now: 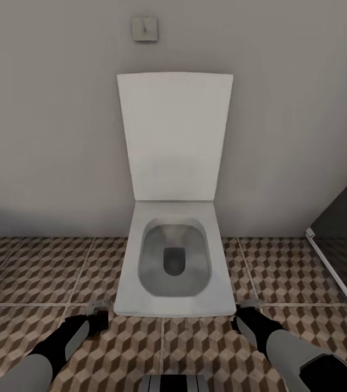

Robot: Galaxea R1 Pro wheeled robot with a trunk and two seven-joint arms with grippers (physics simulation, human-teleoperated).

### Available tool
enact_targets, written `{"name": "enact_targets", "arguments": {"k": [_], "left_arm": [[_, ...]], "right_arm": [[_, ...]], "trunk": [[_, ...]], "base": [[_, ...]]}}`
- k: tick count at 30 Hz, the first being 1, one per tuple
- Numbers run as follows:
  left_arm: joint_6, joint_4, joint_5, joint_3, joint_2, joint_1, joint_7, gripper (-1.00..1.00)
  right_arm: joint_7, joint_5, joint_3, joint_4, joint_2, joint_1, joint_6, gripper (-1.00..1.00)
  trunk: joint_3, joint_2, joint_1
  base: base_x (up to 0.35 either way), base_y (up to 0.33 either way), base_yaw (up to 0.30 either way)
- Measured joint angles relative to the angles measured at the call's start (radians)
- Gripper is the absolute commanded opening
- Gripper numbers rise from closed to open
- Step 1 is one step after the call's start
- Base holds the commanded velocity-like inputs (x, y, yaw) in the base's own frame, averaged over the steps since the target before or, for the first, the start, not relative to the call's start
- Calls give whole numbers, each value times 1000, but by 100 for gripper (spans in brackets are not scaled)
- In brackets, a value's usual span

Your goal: Take the four mousetraps from the cabinet in the bathroom and place them on the bathroom floor. Make sure all four end up on the same floor surface, and ensure that at least two of them are either under or directly next to the same bathroom sink.

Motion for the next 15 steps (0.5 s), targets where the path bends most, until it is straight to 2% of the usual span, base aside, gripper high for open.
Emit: {"name": "enact_targets", "arguments": {"k": [5,11,15], "left_arm": [[-4,-4,0,-1,1,0,0,-100],[-5,-5,0,-1,1,0,0,-100],[-5,-5,-1,-1,2,0,0,-100]], "right_arm": [[2,0,0,-13,-20,0,-1,-100],[1,0,0,-18,-25,0,-2,-100],[1,0,0,-19,-28,0,-4,-100]], "trunk": [[0,0,0],[0,0,0],[0,0,0]], "base": [[0,0,0],[1,0,0],[106,0,0]]}}
